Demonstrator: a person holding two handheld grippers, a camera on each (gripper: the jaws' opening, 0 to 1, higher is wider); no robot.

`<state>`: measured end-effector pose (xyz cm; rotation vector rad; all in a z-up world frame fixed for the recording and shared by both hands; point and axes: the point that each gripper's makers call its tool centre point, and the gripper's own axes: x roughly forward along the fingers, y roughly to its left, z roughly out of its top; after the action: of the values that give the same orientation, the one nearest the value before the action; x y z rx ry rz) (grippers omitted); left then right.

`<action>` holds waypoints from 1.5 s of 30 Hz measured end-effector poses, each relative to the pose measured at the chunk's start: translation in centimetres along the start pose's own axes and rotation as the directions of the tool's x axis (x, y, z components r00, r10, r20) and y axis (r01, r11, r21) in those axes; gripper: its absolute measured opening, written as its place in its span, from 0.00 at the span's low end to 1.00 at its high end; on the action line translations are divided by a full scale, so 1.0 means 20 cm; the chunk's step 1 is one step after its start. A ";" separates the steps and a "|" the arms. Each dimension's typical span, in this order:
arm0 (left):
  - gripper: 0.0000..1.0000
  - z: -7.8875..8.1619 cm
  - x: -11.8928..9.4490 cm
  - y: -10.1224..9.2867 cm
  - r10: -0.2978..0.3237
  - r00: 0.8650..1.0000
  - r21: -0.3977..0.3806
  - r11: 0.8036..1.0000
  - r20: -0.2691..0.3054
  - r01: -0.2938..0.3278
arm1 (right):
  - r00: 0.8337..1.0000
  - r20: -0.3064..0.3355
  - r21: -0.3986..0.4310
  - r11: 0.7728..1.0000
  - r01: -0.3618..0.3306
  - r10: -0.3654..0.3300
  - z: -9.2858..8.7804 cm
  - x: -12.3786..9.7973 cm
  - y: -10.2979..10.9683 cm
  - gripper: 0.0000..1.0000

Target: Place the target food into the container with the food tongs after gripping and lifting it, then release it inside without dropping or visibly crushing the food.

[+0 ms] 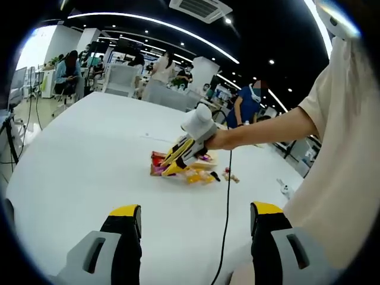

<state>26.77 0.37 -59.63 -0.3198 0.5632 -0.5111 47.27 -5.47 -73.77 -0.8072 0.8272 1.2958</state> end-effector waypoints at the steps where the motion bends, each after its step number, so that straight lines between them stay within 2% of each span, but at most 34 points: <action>1: 0.75 0.00 0.00 0.00 0.000 1.000 0.001 1.000 -0.002 0.000 | 1.000 0.000 0.002 1.000 0.000 0.000 0.00 0.00 0.00 0.27; 26: 0.74 -0.01 -0.01 0.00 0.007 1.000 -0.008 1.000 0.002 -0.007 | 1.000 -0.012 0.040 0.999 0.021 -0.020 -0.02 0.00 0.01 0.25; 30: 0.74 -0.01 -0.02 0.00 0.010 1.000 -0.006 1.000 0.004 -0.010 | 1.000 -0.022 0.058 0.998 0.006 -0.004 -0.03 -0.01 0.03 0.24; 45: 0.74 0.00 -0.02 -0.03 -0.003 1.000 0.021 1.000 0.008 0.003 | 0.999 0.027 0.089 0.996 0.025 -0.027 0.02 -0.10 0.03 0.24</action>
<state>26.20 0.11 -59.24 -0.3026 0.5496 -0.5178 46.54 -6.06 -71.89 -0.7257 0.8431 1.2363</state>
